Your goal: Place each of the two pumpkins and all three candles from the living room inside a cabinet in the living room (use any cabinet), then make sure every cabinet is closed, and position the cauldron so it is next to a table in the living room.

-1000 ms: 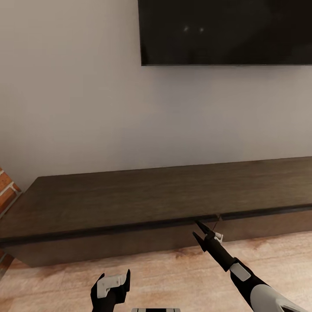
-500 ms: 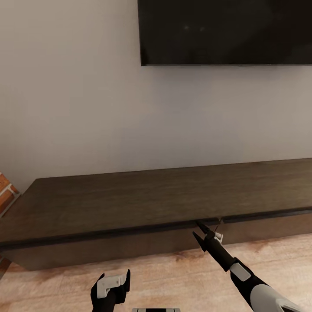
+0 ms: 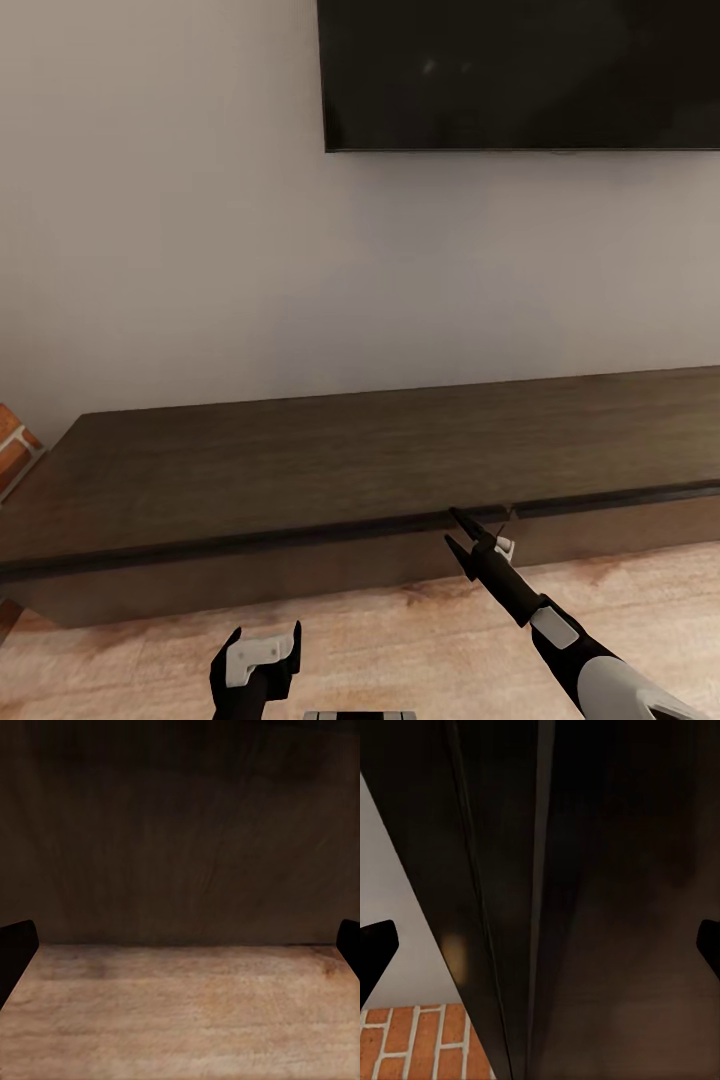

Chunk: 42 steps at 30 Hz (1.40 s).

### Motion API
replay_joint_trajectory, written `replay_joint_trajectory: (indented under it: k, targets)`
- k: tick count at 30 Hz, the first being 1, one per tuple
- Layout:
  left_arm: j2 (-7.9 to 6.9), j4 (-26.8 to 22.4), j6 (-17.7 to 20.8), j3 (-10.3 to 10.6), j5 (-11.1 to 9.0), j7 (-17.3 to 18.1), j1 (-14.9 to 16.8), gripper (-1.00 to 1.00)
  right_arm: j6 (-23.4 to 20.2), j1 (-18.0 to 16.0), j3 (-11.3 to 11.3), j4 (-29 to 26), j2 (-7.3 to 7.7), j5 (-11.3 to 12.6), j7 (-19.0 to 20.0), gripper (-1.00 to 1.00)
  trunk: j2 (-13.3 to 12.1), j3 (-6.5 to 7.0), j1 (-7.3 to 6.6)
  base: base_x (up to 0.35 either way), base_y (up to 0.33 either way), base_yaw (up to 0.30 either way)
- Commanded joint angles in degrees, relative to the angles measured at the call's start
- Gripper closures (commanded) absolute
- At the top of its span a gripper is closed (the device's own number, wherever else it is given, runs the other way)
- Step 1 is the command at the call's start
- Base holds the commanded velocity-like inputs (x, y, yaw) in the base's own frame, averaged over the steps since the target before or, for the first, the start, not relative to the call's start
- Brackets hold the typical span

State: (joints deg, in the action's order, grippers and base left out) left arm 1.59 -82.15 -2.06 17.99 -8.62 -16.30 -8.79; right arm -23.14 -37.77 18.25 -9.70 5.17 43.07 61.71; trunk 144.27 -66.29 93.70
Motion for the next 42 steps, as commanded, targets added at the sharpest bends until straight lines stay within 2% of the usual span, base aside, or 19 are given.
replay_joint_trajectory:
  k: [1, 5, 6, 32, 42]
  targets:
    - [-0.01, -0.02, -0.22, 0.07, -0.5, -0.22, 0.0, -1.0, -0.5, -0.02, -0.14, 0.03, 0.02, 0.47, 0.08, -1.0, 0.02, -0.04, -0.01, 0.0, 0.0, 0.0]
    - [-0.01, -0.02, -0.22, 0.04, -0.4, -0.22, 0.0, -1.0, -0.5, -0.02, -0.14, 0.03, 0.02, 0.47, 0.08, -1.0, 0.02, -0.04, -0.01, 0.0, 0.0, 0.0]
    - [-0.01, -0.02, -0.22, 0.04, -0.38, -0.22, 0.0, -1.0, -0.5, -0.02, -0.14, 0.03, 0.02, 0.49, 0.08, 1.0, 0.02, -0.04, -0.01, 0.0, 0.0, 0.0]
    - [-0.01, 0.41, -0.22, 0.03, -0.35, -0.22, 0.05, -1.0, -0.5, -0.02, -0.14, 0.03, 0.02, 0.52, 0.08, 1.0, 0.02, -0.04, -0.01, 0.0, 0.0, 0.0]
    - [-0.01, 0.41, -0.22, 0.03, -0.33, -0.22, 0.01, -1.0, -0.42, -0.02, -0.07, 0.03, 0.1, 0.52, 0.08, 1.0, 0.02, -0.04, -0.01, -0.085, 0.0, 0.0]
